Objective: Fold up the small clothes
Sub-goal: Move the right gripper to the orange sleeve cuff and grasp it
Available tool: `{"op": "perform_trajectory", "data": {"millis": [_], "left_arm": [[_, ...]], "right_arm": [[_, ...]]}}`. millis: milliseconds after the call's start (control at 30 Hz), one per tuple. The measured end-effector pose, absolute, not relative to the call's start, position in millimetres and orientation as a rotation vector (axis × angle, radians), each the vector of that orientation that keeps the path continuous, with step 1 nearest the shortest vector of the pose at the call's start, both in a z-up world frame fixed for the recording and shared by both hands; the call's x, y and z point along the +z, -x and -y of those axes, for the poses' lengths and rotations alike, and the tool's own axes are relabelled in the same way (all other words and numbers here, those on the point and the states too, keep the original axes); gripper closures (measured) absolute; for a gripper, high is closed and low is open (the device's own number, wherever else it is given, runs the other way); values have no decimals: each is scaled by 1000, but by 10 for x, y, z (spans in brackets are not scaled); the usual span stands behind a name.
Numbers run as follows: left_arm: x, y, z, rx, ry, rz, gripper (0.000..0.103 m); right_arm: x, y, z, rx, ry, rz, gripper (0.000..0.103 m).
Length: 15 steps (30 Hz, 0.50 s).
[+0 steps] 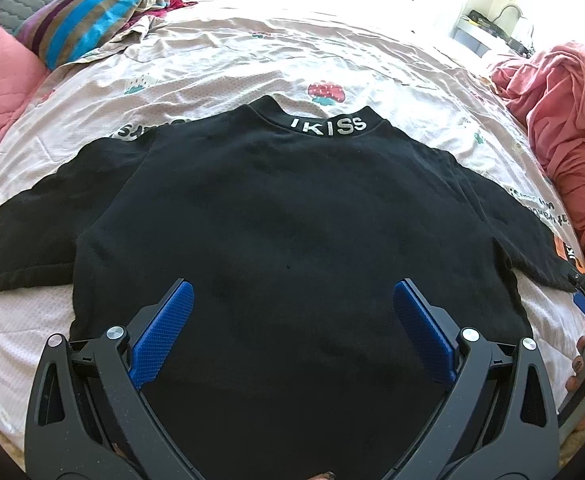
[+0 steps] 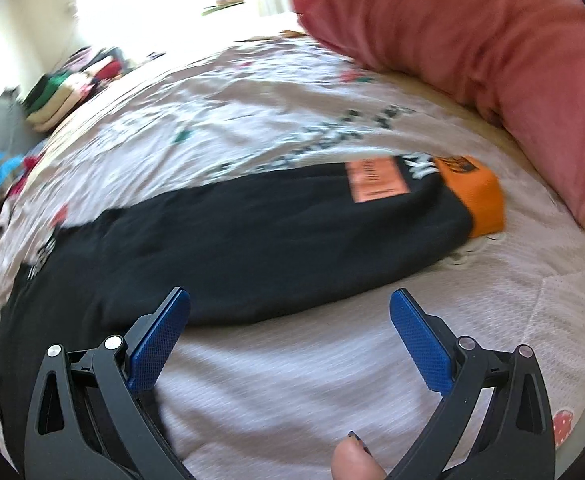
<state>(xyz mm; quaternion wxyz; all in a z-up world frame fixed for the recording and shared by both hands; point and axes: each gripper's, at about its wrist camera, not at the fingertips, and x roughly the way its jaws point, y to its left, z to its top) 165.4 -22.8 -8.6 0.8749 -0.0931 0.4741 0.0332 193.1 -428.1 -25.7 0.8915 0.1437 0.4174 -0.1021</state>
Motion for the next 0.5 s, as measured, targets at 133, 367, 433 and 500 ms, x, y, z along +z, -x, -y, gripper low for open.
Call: {"op": "perform_trajectory", "data": {"millis": [133,367,433,500], "left_arm": [[-112,-1724,215,87,197,-993,9],[-164,-1865,168,112,212,-1006,9],[-179,-1909,153,120,215,-1009,9],[-190,-1938,145,125,217,-1011,9]], "right_arm": [[-311,-1942,4593,-270,-369,-867,4],[-437,-2045,5037,-300,-486,-881,4],[-481,-2076,5133,-310,-520,-879,4],[-526,-2109,5254,-318,-574,-862,4]]}}
